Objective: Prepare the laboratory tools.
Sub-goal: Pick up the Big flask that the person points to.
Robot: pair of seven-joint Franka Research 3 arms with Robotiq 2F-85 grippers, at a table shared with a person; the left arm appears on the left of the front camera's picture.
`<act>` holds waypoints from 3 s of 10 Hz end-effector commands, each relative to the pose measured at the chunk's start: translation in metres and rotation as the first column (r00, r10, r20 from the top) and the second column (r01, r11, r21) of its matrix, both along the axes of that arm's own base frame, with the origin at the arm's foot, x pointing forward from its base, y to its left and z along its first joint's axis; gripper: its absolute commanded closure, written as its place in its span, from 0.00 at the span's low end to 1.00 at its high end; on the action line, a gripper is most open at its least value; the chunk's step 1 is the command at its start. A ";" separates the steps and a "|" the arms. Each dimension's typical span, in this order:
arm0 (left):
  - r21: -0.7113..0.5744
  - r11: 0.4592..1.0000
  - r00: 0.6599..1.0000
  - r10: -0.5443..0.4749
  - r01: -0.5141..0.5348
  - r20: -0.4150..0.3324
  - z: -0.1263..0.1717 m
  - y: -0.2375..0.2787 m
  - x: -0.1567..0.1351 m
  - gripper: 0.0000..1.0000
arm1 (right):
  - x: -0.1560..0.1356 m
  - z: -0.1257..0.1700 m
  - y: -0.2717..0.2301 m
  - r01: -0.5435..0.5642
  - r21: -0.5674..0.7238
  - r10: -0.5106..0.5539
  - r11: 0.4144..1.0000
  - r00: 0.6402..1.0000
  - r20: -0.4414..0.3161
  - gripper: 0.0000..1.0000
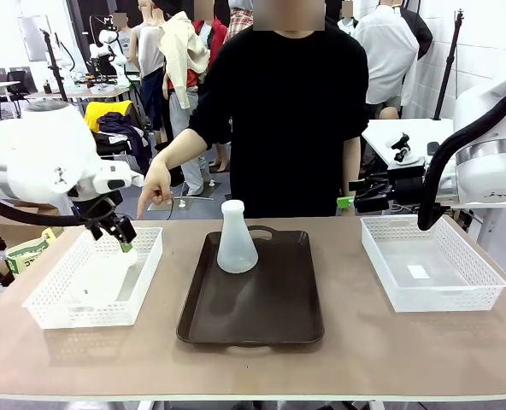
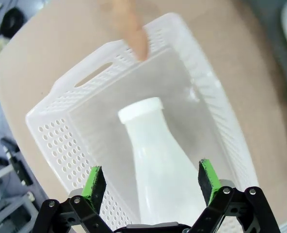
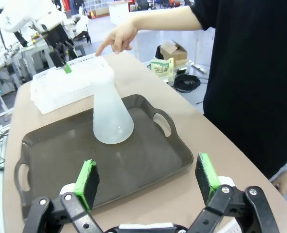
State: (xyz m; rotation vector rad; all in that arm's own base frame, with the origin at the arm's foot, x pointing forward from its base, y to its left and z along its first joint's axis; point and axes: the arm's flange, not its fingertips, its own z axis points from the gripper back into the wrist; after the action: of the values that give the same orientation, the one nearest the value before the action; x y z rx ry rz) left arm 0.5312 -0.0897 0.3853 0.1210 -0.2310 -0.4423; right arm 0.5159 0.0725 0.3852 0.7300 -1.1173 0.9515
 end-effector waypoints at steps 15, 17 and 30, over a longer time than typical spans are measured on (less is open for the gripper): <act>-0.049 0.982 0.970 0.174 -0.184 -0.168 -0.063 -0.003 0.058 0.00 | 0.000 0.001 0.001 0.003 -0.007 -0.003 1.000 1.000 -0.003 0.00; -0.060 0.979 0.970 0.184 -0.196 -0.161 -0.061 0.000 0.060 0.00 | 0.000 0.001 0.001 0.003 -0.007 -0.003 1.000 1.000 -0.003 0.00; -0.073 0.979 0.965 0.175 -0.192 -0.197 -0.053 0.007 0.054 1.00 | 0.000 0.001 0.001 0.003 -0.007 -0.003 1.000 1.000 -0.003 0.00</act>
State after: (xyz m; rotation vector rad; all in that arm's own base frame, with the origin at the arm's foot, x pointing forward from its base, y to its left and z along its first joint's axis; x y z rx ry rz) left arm 0.5895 -0.0886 0.3275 0.0303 -0.0691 -0.2495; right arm 0.5159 0.0724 0.3851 0.7301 -1.1171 0.9514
